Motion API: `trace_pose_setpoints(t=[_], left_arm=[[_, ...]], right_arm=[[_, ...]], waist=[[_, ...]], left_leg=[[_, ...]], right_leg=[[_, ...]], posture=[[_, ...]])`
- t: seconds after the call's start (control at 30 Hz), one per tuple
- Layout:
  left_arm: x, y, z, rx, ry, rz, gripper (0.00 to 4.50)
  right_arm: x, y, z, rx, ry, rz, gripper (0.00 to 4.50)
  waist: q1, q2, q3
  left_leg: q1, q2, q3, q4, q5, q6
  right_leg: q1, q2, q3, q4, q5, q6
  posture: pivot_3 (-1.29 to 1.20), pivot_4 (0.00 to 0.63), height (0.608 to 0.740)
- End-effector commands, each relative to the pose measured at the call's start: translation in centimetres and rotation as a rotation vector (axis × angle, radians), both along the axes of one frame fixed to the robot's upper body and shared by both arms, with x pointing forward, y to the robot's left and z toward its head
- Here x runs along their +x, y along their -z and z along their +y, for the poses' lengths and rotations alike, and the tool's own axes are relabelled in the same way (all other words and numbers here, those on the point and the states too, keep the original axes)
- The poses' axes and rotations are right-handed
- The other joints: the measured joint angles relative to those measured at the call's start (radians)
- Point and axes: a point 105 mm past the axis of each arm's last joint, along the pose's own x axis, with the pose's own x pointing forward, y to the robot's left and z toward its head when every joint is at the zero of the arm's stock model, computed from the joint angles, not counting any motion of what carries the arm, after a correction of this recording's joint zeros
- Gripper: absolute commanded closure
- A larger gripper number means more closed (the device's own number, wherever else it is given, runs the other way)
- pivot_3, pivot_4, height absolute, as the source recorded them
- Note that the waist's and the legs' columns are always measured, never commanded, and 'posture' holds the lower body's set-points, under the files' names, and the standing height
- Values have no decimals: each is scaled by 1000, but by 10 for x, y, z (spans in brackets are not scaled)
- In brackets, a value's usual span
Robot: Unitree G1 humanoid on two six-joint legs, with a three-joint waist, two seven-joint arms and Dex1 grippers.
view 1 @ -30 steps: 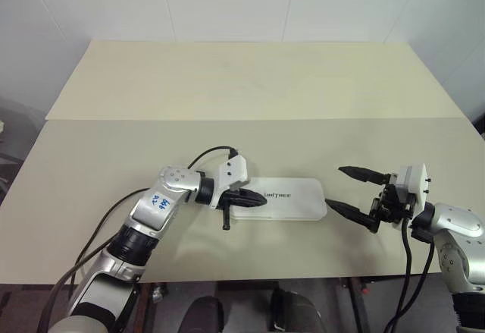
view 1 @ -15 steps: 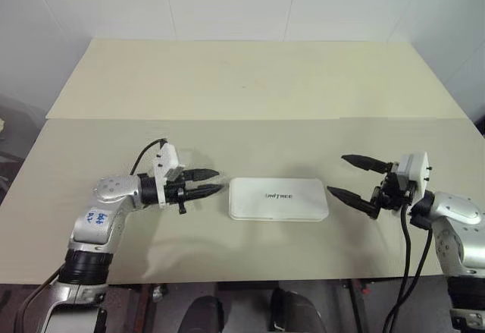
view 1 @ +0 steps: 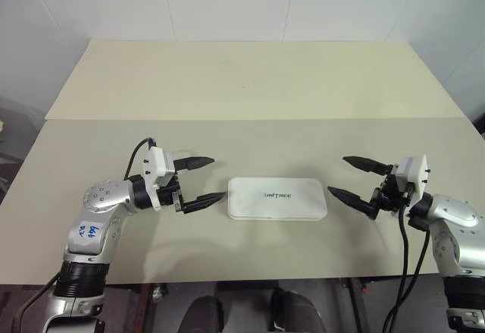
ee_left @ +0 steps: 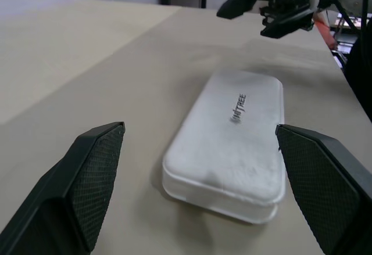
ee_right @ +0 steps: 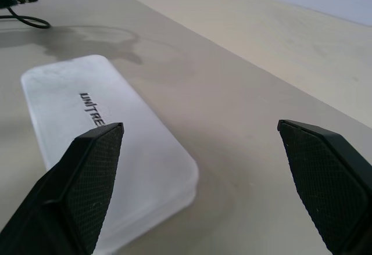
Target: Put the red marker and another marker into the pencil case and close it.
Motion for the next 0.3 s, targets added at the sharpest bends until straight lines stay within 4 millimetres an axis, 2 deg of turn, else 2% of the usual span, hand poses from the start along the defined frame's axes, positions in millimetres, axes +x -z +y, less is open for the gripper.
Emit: trace_pose_setpoints(t=[0.03, 0.3], left_arm=[[0, -18, -4, -33, 5, -107, 40], [-4, -6, 3, -42, -5, -54, 40]], right_arm=[[-4, -12, -12, -29, 16, -51, 0], [-11, -9, -18, -50, 1, -19, 0]], waist=[[-1, 0, 0], [-1, 0, 0]], left_leg=[[0, 0, 0, 0, 0, 0], [0, 0, 1, 0, 0, 0]], right_leg=[[0, 0, 0, 0, 0, 0], [0, 0, 0, 0, 0, 0]], posture=[[0, 150, 740], [0, 150, 740]])
